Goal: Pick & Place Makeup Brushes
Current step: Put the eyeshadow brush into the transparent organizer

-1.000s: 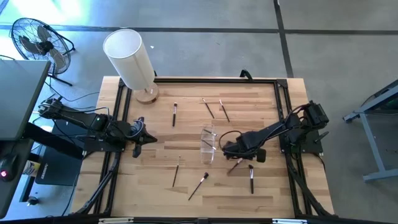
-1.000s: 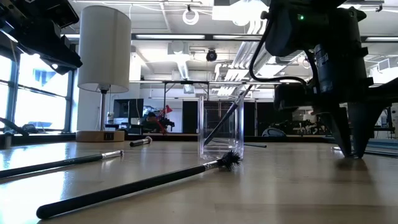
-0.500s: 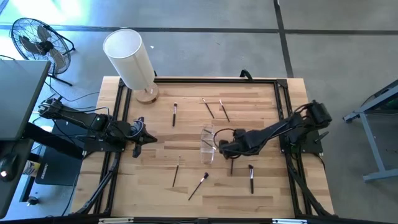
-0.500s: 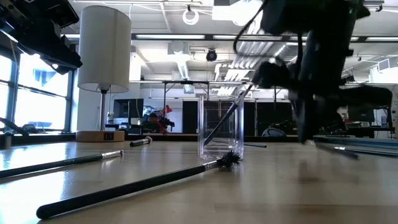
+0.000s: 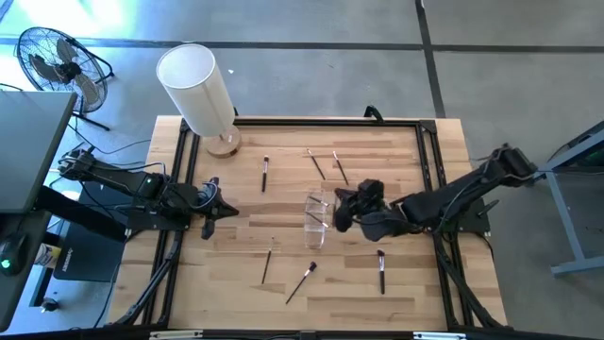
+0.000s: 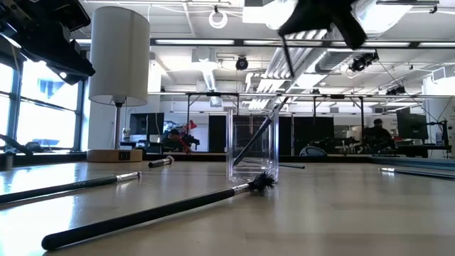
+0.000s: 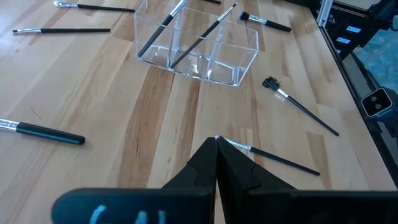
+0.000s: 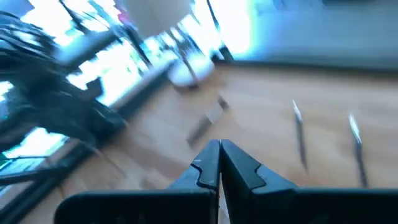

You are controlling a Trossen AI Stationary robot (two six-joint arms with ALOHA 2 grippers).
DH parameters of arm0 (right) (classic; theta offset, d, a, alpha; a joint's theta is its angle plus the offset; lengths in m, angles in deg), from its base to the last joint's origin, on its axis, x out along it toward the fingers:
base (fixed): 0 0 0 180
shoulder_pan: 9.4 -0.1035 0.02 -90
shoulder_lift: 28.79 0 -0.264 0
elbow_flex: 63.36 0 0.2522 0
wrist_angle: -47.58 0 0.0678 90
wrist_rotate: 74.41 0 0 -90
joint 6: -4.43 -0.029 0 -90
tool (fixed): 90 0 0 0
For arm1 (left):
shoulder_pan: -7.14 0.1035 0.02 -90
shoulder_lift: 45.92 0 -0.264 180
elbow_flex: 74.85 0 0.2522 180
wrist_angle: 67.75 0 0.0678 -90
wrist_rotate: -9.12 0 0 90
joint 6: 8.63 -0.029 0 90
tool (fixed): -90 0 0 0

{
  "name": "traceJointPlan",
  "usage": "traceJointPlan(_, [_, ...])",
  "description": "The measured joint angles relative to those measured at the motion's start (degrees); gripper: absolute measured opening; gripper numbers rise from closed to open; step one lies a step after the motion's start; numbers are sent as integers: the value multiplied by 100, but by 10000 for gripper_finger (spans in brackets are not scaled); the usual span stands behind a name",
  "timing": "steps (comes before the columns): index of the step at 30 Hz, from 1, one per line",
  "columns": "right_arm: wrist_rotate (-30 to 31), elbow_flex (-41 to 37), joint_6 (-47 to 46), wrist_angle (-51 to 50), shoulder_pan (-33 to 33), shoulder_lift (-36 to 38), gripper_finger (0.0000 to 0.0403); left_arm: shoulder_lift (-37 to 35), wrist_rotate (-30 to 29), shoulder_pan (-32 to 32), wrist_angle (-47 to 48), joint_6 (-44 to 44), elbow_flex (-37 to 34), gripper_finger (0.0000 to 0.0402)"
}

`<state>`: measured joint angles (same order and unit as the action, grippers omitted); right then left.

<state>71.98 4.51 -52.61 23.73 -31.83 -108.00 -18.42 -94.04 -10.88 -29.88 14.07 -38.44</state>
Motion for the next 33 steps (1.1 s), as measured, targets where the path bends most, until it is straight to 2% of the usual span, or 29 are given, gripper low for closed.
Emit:
traceJointPlan(2, [78, 0, 961, 917, 18, -160, 1, -1, -2, 0, -1, -23, 0, 0])
traceJointPlan(5, [-86, 2, 1766, 1828, 139, -537, 0, -1, -69, -1, -3, -35, 0, 0])
traceJointPlan(12, [-161, 0, 1857, 2503, 229, -1477, 0, -1, -142, 0, -1, -35, 0, 0])
traceJointPlan(19, [-506, 0, 1801, 2724, 215, -1785, 0, 0, -142, -1, -2, -35, 0, 0])
traceJointPlan(23, [-1090, 2, 1863, 2644, 219, -1798, 8, 0, -147, 0, -1, -35, 0, 0])
traceJointPlan(28, [-1757, 2, 1562, 2341, 297, -1798, 38, 0, -368, -2, -1, -35, 0, 0])
traceJointPlan(33, [-2010, 2, 1477, 2104, 382, -1726, 86, 37, -729, -2, -17, -25, 0, 0])
